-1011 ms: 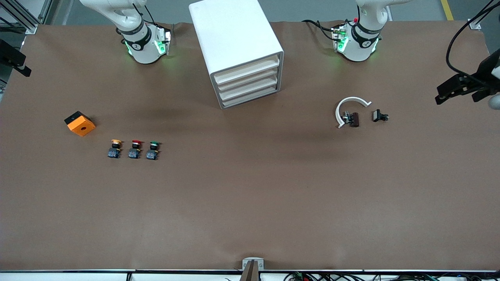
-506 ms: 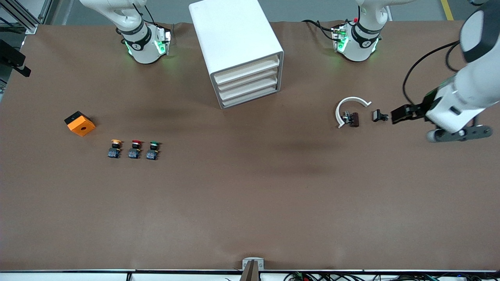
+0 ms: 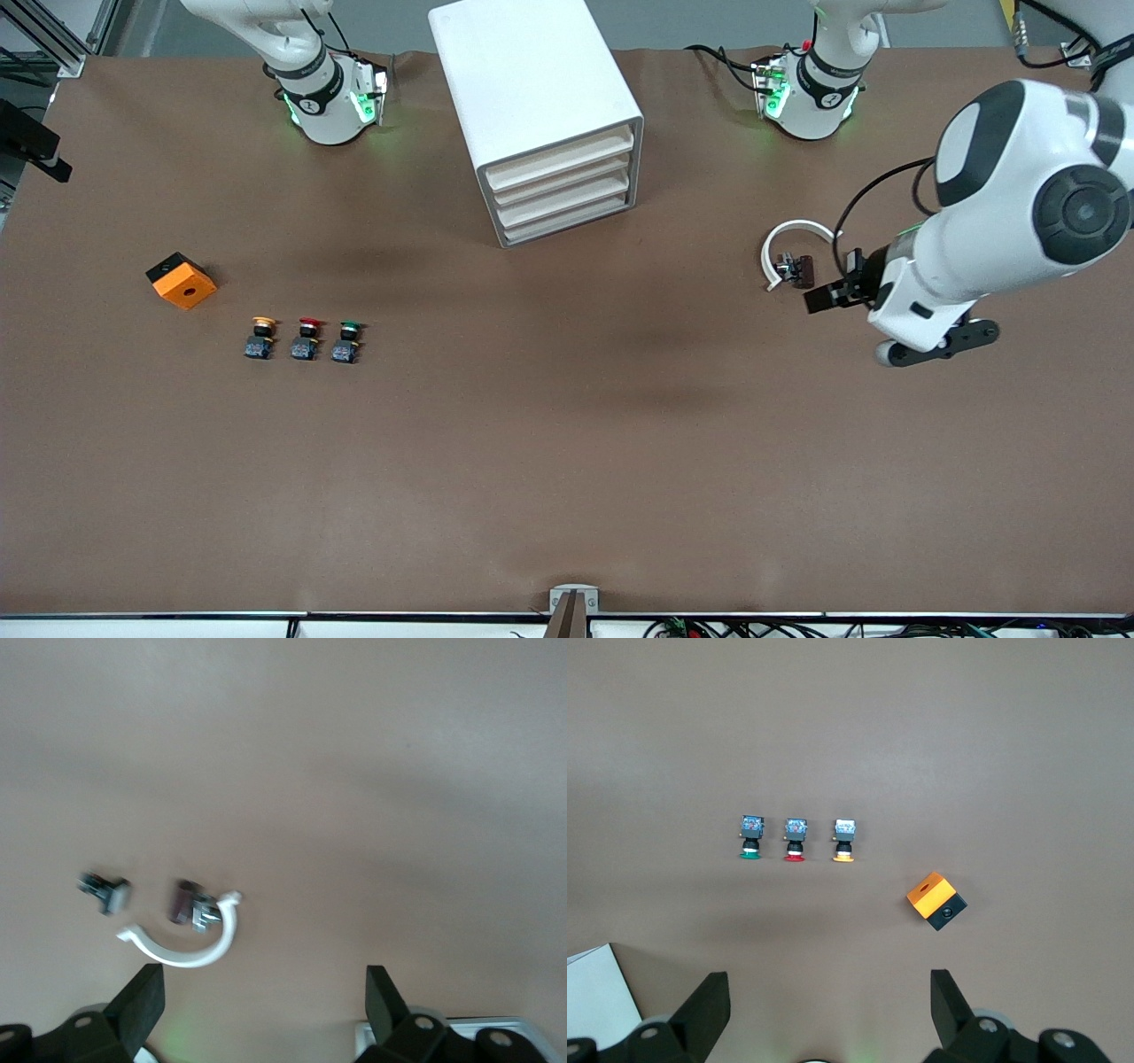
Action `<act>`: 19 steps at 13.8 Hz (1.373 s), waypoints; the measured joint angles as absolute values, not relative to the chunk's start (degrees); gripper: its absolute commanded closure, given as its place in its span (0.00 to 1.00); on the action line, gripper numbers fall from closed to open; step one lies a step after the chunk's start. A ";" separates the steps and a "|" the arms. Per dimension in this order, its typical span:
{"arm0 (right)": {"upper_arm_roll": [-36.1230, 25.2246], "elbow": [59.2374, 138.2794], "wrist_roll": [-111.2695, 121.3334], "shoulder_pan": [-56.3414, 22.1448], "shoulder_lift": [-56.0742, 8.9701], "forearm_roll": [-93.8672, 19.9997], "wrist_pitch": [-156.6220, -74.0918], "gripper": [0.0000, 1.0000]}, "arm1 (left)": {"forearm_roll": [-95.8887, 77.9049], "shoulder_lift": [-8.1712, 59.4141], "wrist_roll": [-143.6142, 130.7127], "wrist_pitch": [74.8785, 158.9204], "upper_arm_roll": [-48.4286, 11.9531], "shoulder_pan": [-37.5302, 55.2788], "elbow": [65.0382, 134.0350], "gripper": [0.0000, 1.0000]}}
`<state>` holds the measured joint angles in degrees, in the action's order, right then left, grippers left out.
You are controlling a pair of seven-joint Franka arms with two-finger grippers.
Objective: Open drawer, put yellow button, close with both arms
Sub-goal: 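Reach the left gripper to the drawer while the right gripper approaches buttons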
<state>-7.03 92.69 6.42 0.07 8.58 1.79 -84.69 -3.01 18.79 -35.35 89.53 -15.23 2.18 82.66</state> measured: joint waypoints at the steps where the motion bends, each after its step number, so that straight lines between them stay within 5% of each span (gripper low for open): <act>1: -7.05 92.69 6.43 0.52 8.22 1.79 -84.74 0.00 | -4.57 19.89 -39.30 89.76 -15.24 2.83 82.09 0.00; 12: -6.88 92.07 6.46 1.31 -6.11 1.76 -87.17 0.00 | -14.07 28.42 -79.23 93.28 -15.30 9.29 81.06 0.00; 19: -6.90 92.38 6.40 1.75 -7.71 1.21 -89.72 0.00 | -22.82 29.63 -108.37 88.30 -15.31 10.74 81.04 0.00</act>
